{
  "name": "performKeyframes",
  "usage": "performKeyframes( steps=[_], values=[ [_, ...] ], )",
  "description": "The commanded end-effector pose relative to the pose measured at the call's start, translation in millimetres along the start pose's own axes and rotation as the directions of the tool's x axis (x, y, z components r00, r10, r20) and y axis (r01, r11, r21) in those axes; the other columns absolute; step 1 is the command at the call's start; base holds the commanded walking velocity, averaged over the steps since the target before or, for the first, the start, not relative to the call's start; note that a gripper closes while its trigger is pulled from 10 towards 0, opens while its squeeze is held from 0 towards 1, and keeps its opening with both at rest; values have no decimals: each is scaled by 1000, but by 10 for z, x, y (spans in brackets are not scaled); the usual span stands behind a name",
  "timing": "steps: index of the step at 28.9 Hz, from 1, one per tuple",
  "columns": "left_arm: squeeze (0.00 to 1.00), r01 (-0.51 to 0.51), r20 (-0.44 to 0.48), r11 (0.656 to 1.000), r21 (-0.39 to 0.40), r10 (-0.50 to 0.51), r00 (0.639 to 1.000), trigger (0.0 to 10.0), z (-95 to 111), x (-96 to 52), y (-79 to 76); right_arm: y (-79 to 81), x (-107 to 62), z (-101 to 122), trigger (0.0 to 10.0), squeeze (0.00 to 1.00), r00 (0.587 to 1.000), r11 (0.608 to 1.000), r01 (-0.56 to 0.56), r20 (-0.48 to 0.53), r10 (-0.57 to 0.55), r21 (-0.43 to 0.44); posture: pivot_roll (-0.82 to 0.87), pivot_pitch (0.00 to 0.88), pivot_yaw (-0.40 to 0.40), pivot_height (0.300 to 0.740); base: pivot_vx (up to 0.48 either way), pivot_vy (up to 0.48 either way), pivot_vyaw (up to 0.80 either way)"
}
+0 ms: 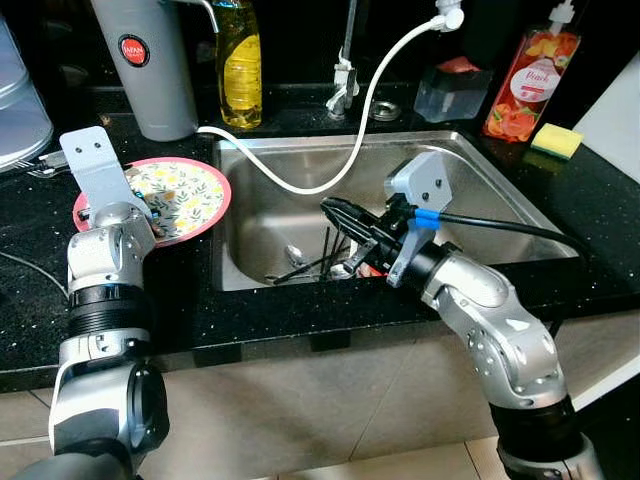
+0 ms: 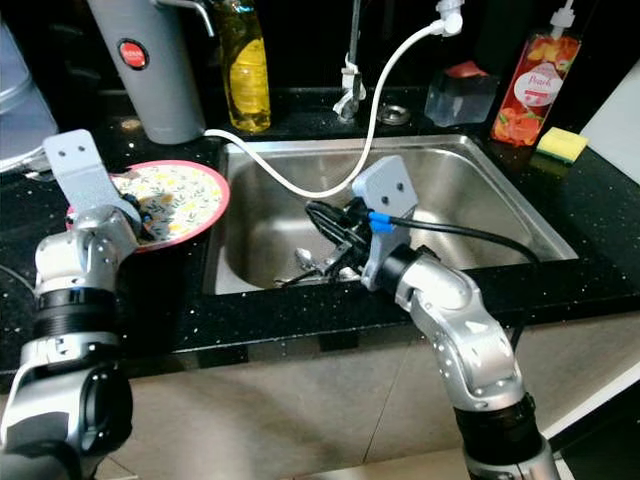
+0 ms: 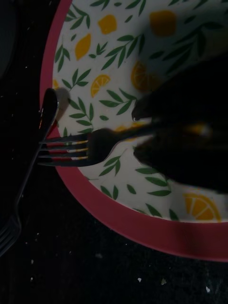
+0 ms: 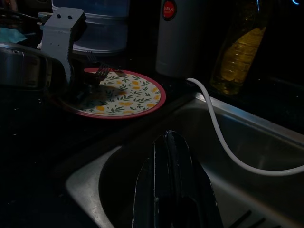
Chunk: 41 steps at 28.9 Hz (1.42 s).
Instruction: Kitchen organization
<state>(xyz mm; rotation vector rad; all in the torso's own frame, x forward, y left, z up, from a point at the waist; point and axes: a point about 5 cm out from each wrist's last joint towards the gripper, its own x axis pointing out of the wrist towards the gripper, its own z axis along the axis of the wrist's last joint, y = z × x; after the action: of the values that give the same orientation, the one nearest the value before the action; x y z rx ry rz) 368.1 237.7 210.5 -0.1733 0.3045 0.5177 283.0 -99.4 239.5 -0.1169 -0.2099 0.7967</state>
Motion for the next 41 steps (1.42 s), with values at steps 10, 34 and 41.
performKeyframes(
  steps=[10, 34, 41],
  values=[
    [0, 40, 85, 996, 85, -47, 995, 902, -15, -53, -90, -63, 28, 29, 10000, 0, 999, 999, 44, 10, -45, 24, 52, 0, -5, 740, 0, 0, 0],
    [0, 768, -138, 439, 466, -821, 553, 10000, -261, -739, -1312, -336, 22, 103, 10000, 0, 963, 964, 264, 45, -266, 41, 38, 0, 17, 740, 0, 0, 0],
    [1000, 786, -178, 428, 446, -818, 547, 10000, -375, -729, -1325, -336, 18, 99, 10000, 0, 959, 960, 277, 46, -279, 50, 34, 0, 19, 740, 0, 0, 0]
  ],
)
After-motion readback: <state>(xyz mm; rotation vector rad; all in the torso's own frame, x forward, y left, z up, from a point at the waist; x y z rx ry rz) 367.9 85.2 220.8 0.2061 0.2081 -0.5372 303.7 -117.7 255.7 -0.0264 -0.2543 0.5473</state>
